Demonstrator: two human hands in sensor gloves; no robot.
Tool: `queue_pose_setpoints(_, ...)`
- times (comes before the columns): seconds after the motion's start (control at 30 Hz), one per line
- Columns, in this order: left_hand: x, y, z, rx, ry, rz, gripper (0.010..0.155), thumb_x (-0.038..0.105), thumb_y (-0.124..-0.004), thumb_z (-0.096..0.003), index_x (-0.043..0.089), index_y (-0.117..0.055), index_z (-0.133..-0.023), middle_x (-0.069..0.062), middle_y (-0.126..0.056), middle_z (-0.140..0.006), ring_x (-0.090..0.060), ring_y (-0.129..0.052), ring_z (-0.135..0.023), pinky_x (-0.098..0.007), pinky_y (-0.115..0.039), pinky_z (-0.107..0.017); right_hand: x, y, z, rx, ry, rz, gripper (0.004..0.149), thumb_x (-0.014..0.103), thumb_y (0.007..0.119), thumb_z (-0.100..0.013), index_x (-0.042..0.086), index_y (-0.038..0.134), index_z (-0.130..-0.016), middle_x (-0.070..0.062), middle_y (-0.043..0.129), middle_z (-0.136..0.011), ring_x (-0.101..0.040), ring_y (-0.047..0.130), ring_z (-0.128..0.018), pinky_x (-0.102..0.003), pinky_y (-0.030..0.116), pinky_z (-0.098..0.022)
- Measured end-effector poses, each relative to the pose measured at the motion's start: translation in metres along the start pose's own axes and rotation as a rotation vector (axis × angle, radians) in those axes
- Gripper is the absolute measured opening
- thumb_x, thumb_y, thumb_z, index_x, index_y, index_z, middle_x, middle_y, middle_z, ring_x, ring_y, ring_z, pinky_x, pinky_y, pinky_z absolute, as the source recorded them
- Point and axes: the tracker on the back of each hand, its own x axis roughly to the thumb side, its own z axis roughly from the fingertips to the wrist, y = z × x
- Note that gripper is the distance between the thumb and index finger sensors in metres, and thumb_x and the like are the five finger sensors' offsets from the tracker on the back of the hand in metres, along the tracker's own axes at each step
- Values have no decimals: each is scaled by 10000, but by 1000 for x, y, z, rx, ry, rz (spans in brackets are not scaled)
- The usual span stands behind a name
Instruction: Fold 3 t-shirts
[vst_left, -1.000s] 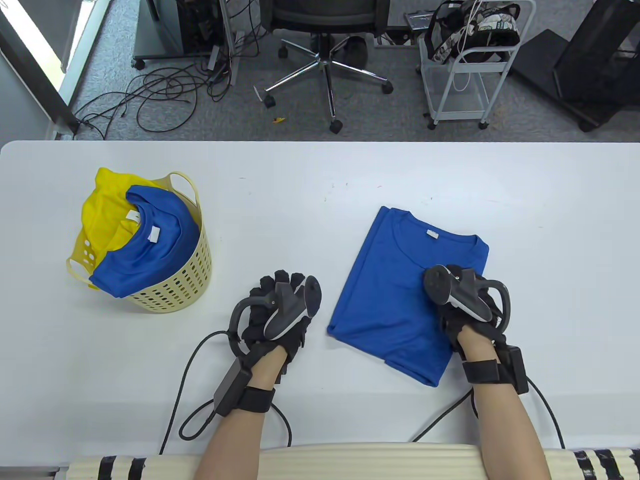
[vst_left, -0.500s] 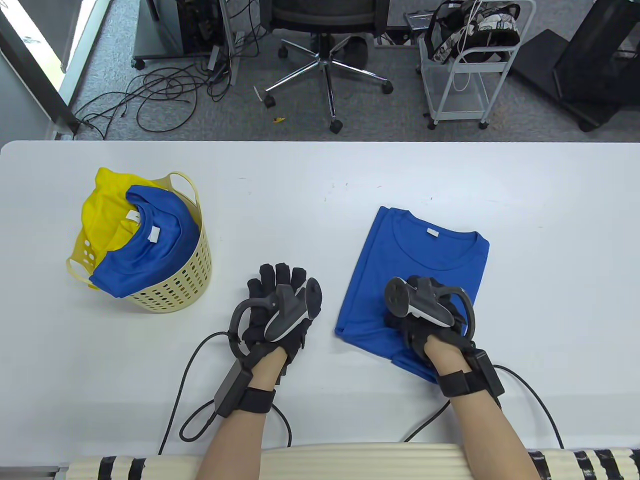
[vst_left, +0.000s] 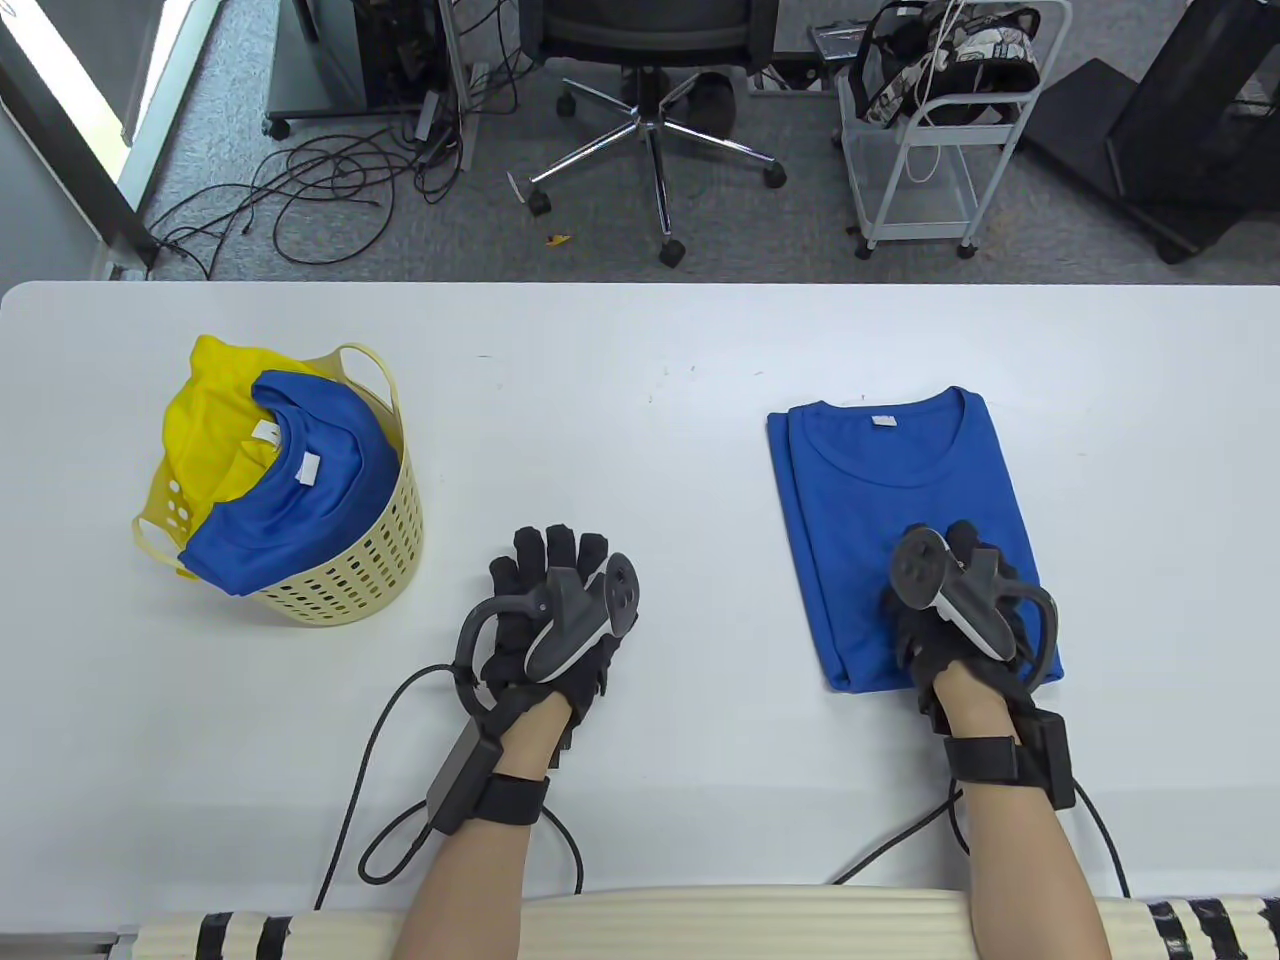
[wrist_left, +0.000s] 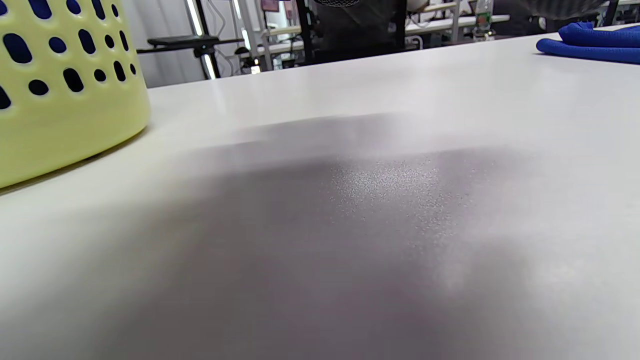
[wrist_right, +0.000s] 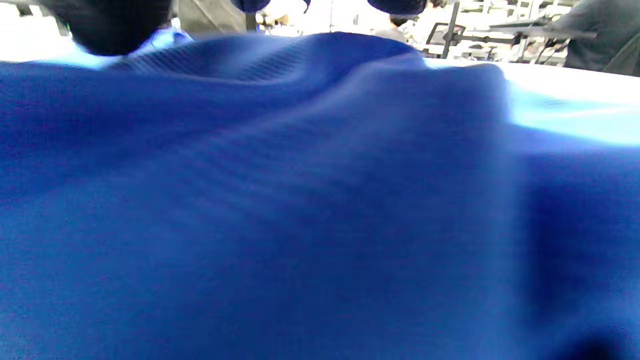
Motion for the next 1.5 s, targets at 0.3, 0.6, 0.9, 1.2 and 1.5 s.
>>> queue_pose_setpoints(0.3,0,0,0,0,-1,-3,809,690,-639,-364,397,-342,-1056,18,-367,-1170,-308,-364,-1135,-539,-398,-805,32,35,-1,297,-27,49,787,631,628,-345,341,259,-977,-146,40,-1098,-625,53,-947,-862,202,-606)
queue_pose_setpoints(0.6,-2,1,1,3,0,12,806,688,-639,-367,394,-343,-1057,17,-370,-1170,-309,-368,-1134,-539,-399,-804,-32,32,-16,315,194,-161,787,603,699,-354,379,247,-958,-85,0,-1073,-537,-41,-935,-835,134,-607)
queue_pose_setpoints(0.9,-3,0,1,-1,0,13,808,688,-640,-365,395,-344,-1057,15,-368,-1170,-309,-368,-1134,-539,-399,-804,-93,29,-16,330,299,-335,815,521,805,-329,393,285,-944,-32,-38,-1050,-440,-146,-925,-781,-18,-612)
queue_pose_setpoints(1.2,-3,0,1,-8,3,10,807,687,-644,-366,395,-346,-1056,15,-369,-1170,-309,-367,-1134,-541,-398,-804,-98,29,-18,352,234,-341,819,507,804,-334,377,276,-947,-45,-66,-1039,-460,-176,-902,-794,-48,-587)
queue_pose_setpoints(1.5,-2,0,0,-7,1,0,803,686,-644,-367,398,-347,-1055,18,-368,-1170,-304,-364,-1135,-536,-396,-805,-79,29,-18,366,166,-258,821,536,785,-332,376,262,-944,-61,-55,-1038,-481,-143,-906,-809,-1,-593)
